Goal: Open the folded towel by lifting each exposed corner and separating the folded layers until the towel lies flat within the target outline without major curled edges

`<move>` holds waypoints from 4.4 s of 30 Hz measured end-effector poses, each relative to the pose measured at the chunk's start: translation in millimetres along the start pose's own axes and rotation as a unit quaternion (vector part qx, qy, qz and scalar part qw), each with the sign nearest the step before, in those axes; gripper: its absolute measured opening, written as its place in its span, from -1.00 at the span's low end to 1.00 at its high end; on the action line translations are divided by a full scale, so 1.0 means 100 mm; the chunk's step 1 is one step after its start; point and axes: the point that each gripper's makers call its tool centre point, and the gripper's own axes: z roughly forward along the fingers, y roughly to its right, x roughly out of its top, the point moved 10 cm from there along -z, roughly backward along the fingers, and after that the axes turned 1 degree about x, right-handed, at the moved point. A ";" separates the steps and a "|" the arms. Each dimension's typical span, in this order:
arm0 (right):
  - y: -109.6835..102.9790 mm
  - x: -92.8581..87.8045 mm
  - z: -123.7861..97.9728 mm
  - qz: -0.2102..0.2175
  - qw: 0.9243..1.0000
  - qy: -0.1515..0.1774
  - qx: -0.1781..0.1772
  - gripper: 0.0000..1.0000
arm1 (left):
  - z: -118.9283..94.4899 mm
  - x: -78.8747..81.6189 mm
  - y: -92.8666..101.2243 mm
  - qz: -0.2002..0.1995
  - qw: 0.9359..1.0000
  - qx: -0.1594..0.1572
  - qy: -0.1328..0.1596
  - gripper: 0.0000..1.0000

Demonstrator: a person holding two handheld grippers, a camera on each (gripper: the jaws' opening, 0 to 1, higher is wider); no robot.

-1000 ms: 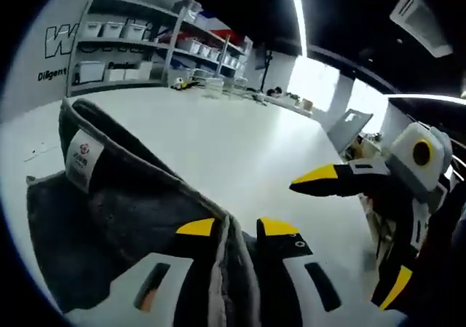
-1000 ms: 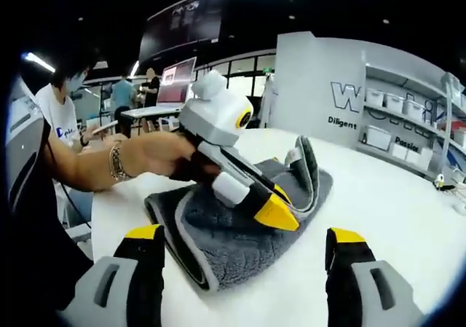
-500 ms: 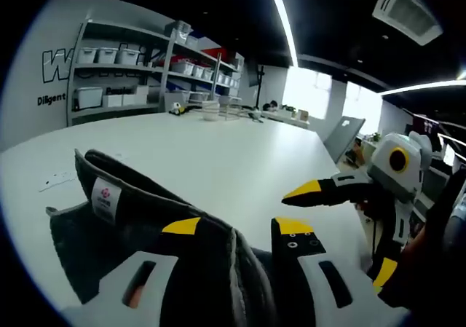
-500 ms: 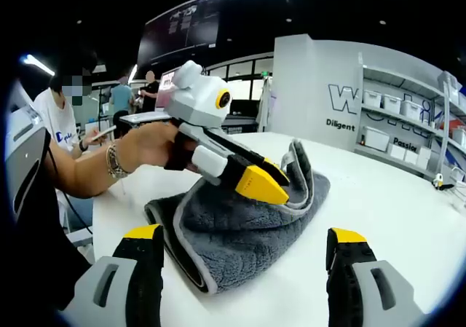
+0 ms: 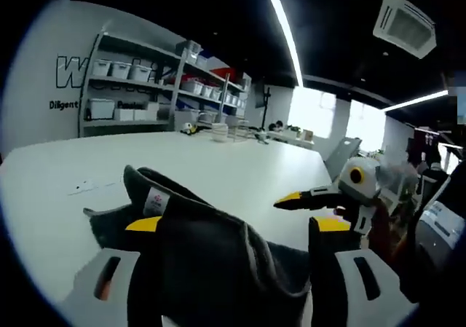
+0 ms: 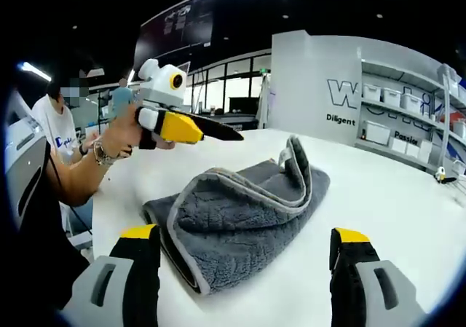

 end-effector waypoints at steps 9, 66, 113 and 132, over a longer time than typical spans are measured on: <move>0.04 0.07 0.02 0.003 1.000 0.002 0.006 0.98 | -0.39 -0.18 -0.08 0.012 1.000 0.027 0.005 0.98; 0.89 0.10 0.89 0.136 0.989 -0.058 0.024 -0.71 | -0.77 -0.75 -0.24 -0.004 0.999 0.051 -0.017 0.97; 1.36 0.47 -0.10 0.048 0.988 0.031 -0.141 -0.98 | -0.76 -0.79 -0.25 -0.008 0.999 0.044 -0.026 0.95; 1.74 -0.18 -0.21 0.080 0.972 -0.052 -0.216 -0.97 | -0.74 -0.81 -0.26 -0.010 0.998 0.044 -0.038 0.95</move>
